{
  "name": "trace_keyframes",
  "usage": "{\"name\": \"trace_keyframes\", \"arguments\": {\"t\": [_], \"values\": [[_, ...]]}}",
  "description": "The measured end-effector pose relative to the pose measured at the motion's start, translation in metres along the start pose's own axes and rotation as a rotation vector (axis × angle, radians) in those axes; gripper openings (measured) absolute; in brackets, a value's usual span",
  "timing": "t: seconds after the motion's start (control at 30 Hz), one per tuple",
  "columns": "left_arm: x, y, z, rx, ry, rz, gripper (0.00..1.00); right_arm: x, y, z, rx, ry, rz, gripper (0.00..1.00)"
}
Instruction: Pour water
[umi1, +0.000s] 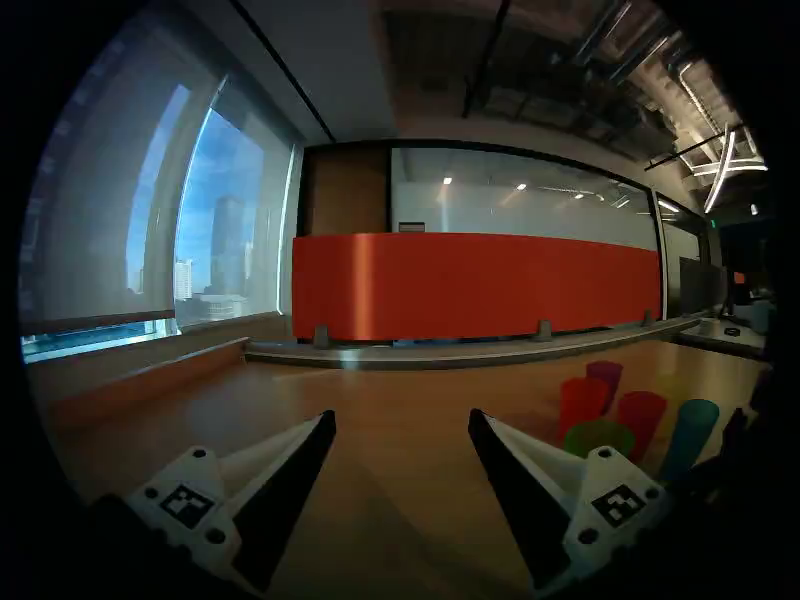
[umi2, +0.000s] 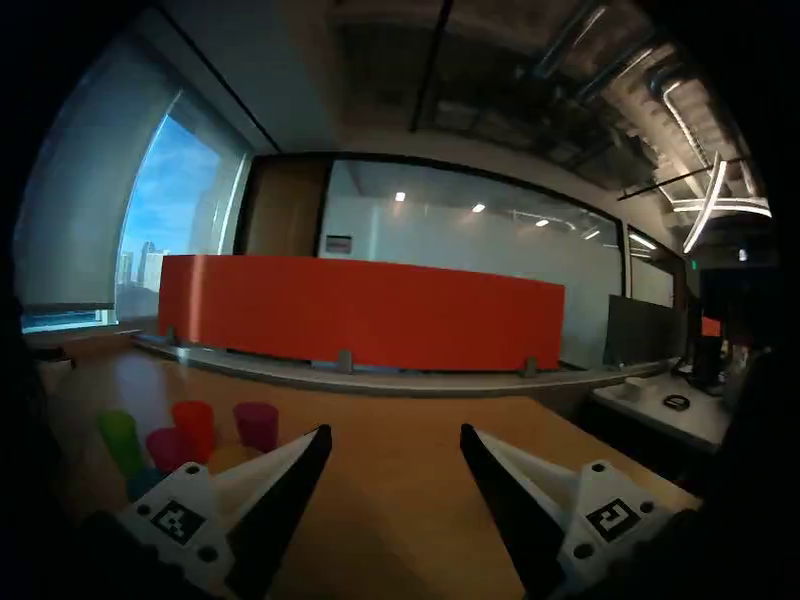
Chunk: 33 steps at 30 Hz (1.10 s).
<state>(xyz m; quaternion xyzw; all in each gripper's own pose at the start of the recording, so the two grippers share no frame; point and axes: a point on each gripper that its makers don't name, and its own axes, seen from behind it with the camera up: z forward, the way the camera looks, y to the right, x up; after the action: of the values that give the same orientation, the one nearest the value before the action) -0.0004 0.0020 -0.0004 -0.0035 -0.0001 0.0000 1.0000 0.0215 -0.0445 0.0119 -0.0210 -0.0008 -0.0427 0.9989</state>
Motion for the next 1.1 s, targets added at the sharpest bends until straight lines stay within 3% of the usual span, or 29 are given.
{"name": "trace_keyframes", "arguments": {"t": [0.5, 1.1], "values": [[0.000, 0.000, 0.000, 0.000, 0.000, 0.000, 0.99, 0.000, -0.016, 0.013, 0.031, 0.095, 0.013, 1.00], [0.000, 0.000, 0.000, 0.000, 0.000, 0.000, 0.99, -0.026, -0.001, 0.027, 0.017, 0.065, 0.084, 1.00]]}}
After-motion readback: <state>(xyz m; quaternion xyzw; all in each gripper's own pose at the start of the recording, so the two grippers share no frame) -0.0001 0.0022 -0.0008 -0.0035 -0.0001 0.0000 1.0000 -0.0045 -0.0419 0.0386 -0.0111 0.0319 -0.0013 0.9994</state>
